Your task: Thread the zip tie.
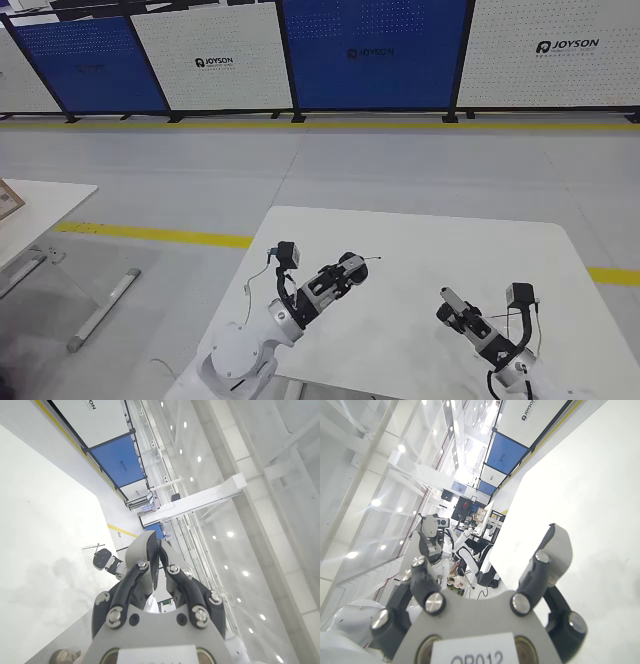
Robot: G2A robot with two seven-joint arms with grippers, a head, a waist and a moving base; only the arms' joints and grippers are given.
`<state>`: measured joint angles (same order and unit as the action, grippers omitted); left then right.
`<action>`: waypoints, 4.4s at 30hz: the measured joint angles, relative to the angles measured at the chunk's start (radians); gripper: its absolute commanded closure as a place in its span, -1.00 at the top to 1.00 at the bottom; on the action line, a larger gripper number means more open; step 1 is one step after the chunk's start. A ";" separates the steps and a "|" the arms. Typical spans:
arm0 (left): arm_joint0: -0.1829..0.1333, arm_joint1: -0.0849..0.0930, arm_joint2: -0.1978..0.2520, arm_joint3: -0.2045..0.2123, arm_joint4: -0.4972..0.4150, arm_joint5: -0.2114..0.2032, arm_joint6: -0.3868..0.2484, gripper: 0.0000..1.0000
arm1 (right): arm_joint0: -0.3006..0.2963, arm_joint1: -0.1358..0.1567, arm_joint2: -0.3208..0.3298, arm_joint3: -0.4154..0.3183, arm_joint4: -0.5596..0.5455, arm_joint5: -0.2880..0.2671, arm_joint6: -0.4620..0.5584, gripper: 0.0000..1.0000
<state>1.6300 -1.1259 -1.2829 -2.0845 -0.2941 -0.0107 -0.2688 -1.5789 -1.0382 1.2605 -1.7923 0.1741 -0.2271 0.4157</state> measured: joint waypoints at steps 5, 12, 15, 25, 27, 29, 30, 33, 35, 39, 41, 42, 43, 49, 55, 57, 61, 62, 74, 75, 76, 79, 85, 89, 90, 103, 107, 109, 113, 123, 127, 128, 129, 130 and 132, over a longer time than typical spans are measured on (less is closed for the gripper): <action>0.000 0.000 0.000 0.000 0.000 0.000 0.000 -1.00 | 0.000 0.000 0.000 0.000 0.000 0.000 0.000 1.00; -0.001 0.000 0.000 -0.001 0.000 -0.001 0.001 -1.00 | 0.000 0.000 0.000 0.000 0.000 0.000 0.000 1.00; -0.007 -0.002 0.003 -0.016 -0.013 -0.027 0.006 -1.00 | 0.000 0.000 0.000 0.000 0.000 0.000 0.000 1.00; 0.015 -0.001 -0.014 -0.053 -0.040 -0.070 -0.034 -1.00 | 0.000 0.000 0.000 0.000 0.000 0.000 0.000 1.00; 0.010 -0.001 -0.007 -0.039 -0.016 -0.045 -0.034 -1.00 | 0.000 0.000 0.000 0.000 0.000 0.000 0.000 1.00; 0.003 -0.001 0.006 -0.020 0.007 -0.016 -0.032 -1.00 | 0.000 0.000 0.000 0.000 0.000 0.000 0.000 1.00; -0.001 -0.001 0.012 -0.010 0.018 -0.005 -0.031 -1.00 | 0.000 0.000 0.000 0.000 0.000 0.000 0.000 1.00; -0.010 -0.003 0.037 0.028 0.060 0.015 -0.022 -1.00 | 0.000 0.000 0.000 0.000 0.000 0.000 0.000 1.00; -0.016 -0.004 0.062 0.055 0.086 0.029 -0.023 -1.00 | 0.000 0.000 0.000 0.000 0.000 0.000 0.000 1.00; -0.031 -0.007 0.093 0.108 0.103 0.051 -0.022 -1.00 | 0.000 0.000 0.000 0.000 0.000 0.000 0.000 1.00; -0.038 -0.009 0.105 0.131 0.108 0.057 -0.015 -1.00 | 0.000 0.000 0.000 0.000 0.000 0.000 0.000 1.00; -0.040 -0.009 0.110 0.139 0.114 0.059 -0.012 -1.00 | 0.000 0.000 0.000 0.000 0.000 0.000 0.000 1.00; -0.043 -0.010 0.118 0.149 0.125 0.062 -0.006 -1.00 | 0.000 0.000 0.000 0.000 0.000 0.000 0.000 1.00; -0.059 -0.015 0.168 0.173 0.230 0.113 0.041 -1.00 | 0.000 0.000 0.000 0.000 0.000 0.000 0.000 1.00; -0.059 -0.016 0.172 0.171 0.210 0.117 0.042 -1.00 | 0.000 0.000 0.000 0.000 0.000 0.000 0.000 1.00; -0.059 -0.016 0.172 0.171 0.210 0.117 0.042 -1.00 | 0.000 0.000 0.000 0.000 0.000 0.000 0.000 1.00; -0.062 -0.017 0.176 0.171 0.215 0.108 0.051 -1.00 | 0.000 0.000 0.000 0.000 0.000 0.000 0.000 1.00; -0.062 -0.018 0.180 0.169 0.216 0.097 0.053 -1.00 | 0.000 0.000 0.000 0.000 0.000 0.000 0.000 1.00; -0.010 -0.009 0.156 0.103 0.166 -0.020 -0.017 -1.00 | 0.000 0.000 0.000 0.000 0.000 0.000 0.000 1.00; -0.010 -0.009 0.156 0.103 0.167 -0.020 -0.017 -1.00 | 0.000 0.000 0.000 0.000 0.000 0.000 0.000 1.00; -0.010 -0.009 0.156 0.103 0.167 -0.020 -0.017 -1.00 | 0.000 0.000 0.000 0.000 0.000 0.000 0.000 1.00; -0.010 -0.009 0.156 0.103 0.167 -0.020 -0.017 -1.00 | 0.001 0.000 0.001 0.000 -0.002 0.001 -0.002 1.00; -0.010 -0.009 0.156 0.103 0.167 -0.020 -0.017 -1.00 | -0.015 0.008 0.069 -0.075 -0.160 0.067 -0.071 1.00; -0.010 -0.009 0.156 0.103 0.167 -0.020 -0.017 -1.00 | -0.032 0.022 0.128 -0.144 -0.261 0.231 0.021 1.00; -0.010 -0.009 0.156 0.103 0.167 -0.020 -0.017 -1.00 | -0.022 0.024 0.135 -0.156 -0.275 0.289 0.053 1.00; -0.010 -0.009 0.156 0.103 0.167 -0.020 -0.017 -1.00 | 0.011 0.021 0.136 -0.164 -0.254 0.378 0.077 1.00; -0.010 -0.009 0.156 0.103 0.167 -0.020 -0.017 -1.00 | 0.031 0.028 0.147 -0.157 -0.285 0.357 0.157 1.00; -0.010 -0.009 0.156 0.103 0.167 -0.020 -0.017 -1.00 | 0.051 0.038 0.172 -0.168 -0.333 0.353 0.249 1.00; -0.010 -0.009 0.156 0.103 0.167 -0.020 -0.017 -1.00 | 0.081 0.057 0.209 -0.203 -0.435 0.371 0.444 1.00; -0.010 -0.009 0.156 0.103 0.167 -0.020 -0.017 -1.00 | 0.139 0.072 0.210 -0.225 -0.537 0.438 0.644 1.00; -0.010 -0.009 0.156 0.103 0.167 -0.020 -0.017 -1.00 | 0.139 0.072 0.210 -0.225 -0.537 0.438 0.644 1.00; -0.010 -0.009 0.156 0.103 0.167 -0.020 -0.017 -1.00 | 0.139 0.072 0.210 -0.225 -0.537 0.438 0.644 1.00; -0.010 -0.009 0.156 0.103 0.167 -0.020 -0.017 -1.00 | 0.139 0.072 0.210 -0.225 -0.537 0.438 0.644 1.00; -0.010 -0.009 0.156 0.103 0.167 -0.020 -0.017 -1.00 | 0.139 0.072 0.210 -0.225 -0.537 0.438 0.644 1.00; -0.010 -0.009 0.156 0.103 0.167 -0.020 -0.017 -1.00 | 0.138 0.072 0.210 -0.224 -0.537 0.436 0.641 1.00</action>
<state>1.6200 -1.1351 -1.1272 -1.9813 -0.1276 -0.0309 -0.2858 -1.4408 -0.9663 1.4710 -2.0168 -0.3628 0.2088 1.0565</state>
